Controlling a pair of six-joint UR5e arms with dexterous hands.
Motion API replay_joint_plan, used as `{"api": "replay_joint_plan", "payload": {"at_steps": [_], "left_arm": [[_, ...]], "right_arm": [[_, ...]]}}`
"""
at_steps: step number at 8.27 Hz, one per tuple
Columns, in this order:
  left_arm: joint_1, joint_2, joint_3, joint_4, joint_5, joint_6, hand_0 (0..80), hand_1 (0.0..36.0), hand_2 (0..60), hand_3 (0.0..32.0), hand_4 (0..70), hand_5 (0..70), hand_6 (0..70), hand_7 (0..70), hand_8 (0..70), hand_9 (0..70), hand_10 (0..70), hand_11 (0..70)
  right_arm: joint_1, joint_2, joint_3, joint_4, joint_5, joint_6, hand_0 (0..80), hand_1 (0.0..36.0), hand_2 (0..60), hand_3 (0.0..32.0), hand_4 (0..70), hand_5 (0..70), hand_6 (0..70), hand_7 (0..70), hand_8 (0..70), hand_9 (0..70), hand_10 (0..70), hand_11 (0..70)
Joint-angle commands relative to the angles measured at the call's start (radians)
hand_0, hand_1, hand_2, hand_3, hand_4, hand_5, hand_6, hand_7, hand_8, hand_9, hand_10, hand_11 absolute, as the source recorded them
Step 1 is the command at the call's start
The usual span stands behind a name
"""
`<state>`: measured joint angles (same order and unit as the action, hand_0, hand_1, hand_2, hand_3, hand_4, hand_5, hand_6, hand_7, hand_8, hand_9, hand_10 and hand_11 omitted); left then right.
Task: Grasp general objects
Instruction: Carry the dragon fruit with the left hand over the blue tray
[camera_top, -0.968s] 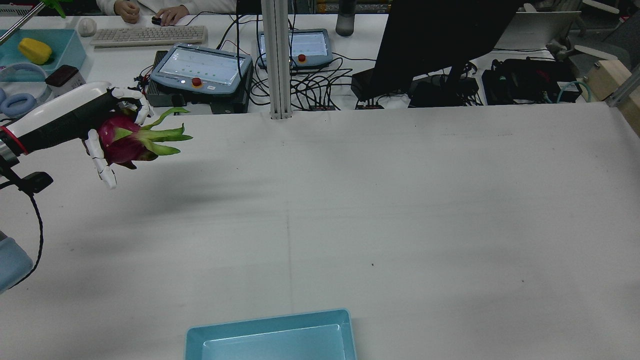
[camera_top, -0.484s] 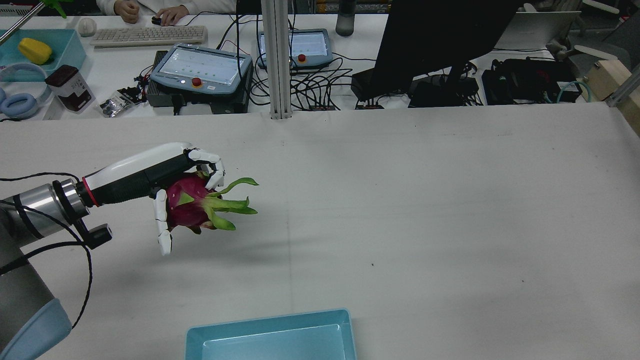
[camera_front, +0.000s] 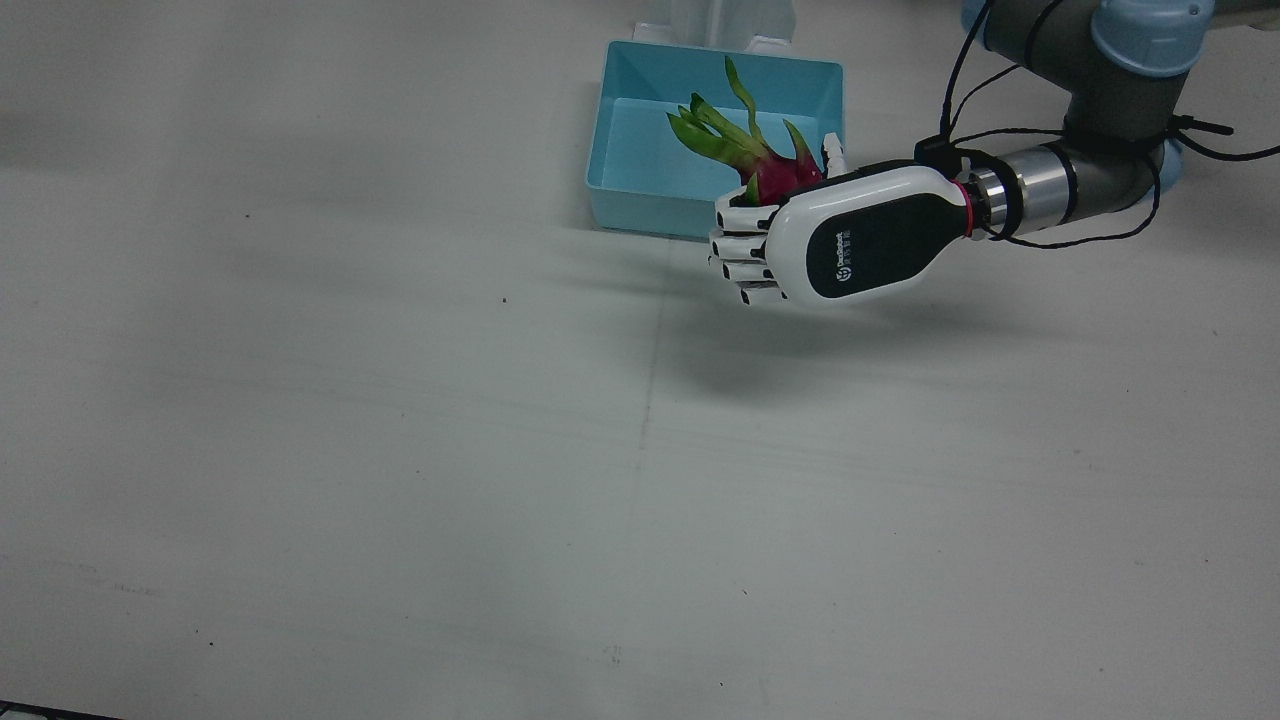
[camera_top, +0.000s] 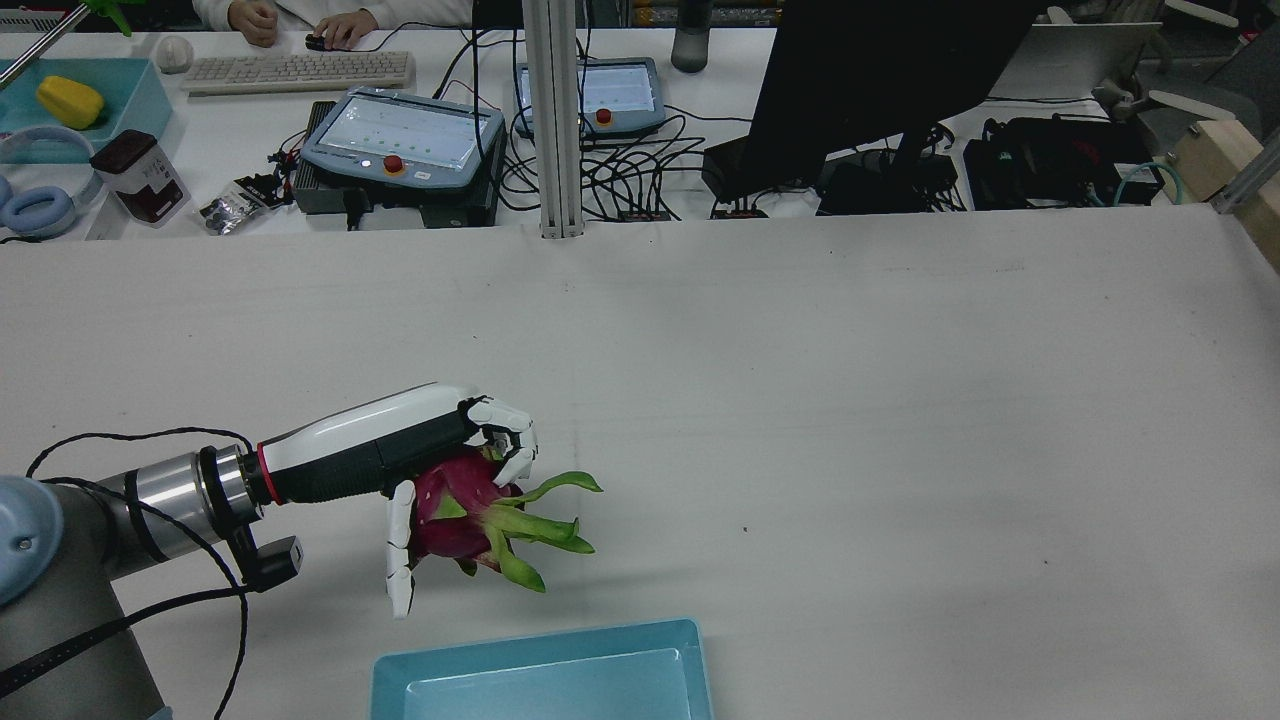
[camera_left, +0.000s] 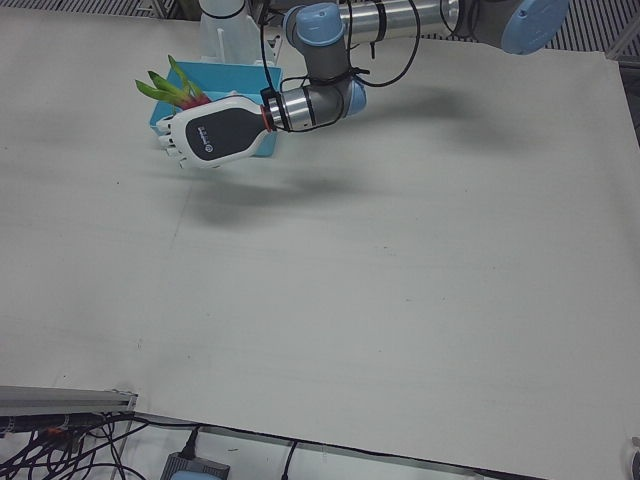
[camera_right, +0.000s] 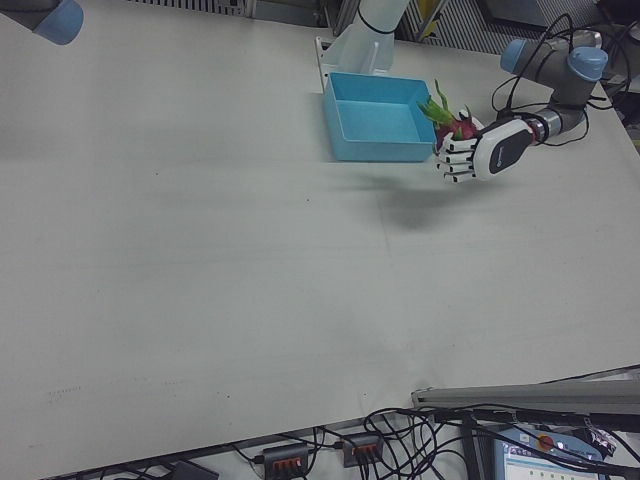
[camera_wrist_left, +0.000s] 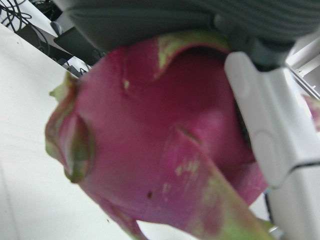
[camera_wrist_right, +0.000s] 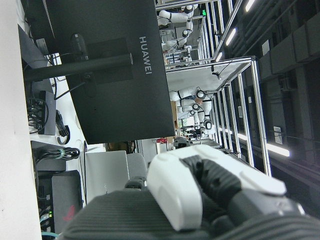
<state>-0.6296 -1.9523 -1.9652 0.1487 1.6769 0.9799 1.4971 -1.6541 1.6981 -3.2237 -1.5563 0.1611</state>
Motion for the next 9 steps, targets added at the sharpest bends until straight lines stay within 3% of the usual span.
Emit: {"api": "replay_joint_plan", "payload": {"at_steps": [1, 8, 9], "left_arm": [[0.1, 0.001, -0.026, -0.026, 0.001, -0.023, 51.0, 24.5, 60.0, 0.0, 40.2, 70.0, 56.0, 70.0, 34.7, 47.4, 47.6, 68.2], [0.281, 0.004, -0.061, -0.047, 0.014, -0.036, 56.6, 33.1, 60.0, 0.0, 44.9, 70.0, 58.5, 70.0, 36.4, 51.4, 42.7, 61.5], [0.298, 0.004, -0.061, -0.055, 0.014, -0.037, 57.5, 33.0, 60.0, 0.0, 44.8, 70.0, 58.2, 70.0, 36.3, 51.6, 41.6, 60.0]], "right_arm": [[0.0, 0.0, 0.0, -0.001, -0.001, 0.0, 0.0, 0.0, 0.0, 0.0, 0.0, 0.0, 0.0, 0.0, 0.0, 0.0, 0.0, 0.0], [0.0, 0.0, 0.0, -0.001, -0.001, 0.0, 0.0, 0.0, 0.0, 0.0, 0.0, 0.0, 0.0, 0.0, 0.0, 0.0, 0.0, 0.0], [0.0, 0.0, 0.0, 0.001, 0.001, 0.0, 0.0, 0.0, 0.0, 0.0, 0.0, 0.0, 0.0, 0.0, 0.0, 0.0, 0.0, 0.0]]}}
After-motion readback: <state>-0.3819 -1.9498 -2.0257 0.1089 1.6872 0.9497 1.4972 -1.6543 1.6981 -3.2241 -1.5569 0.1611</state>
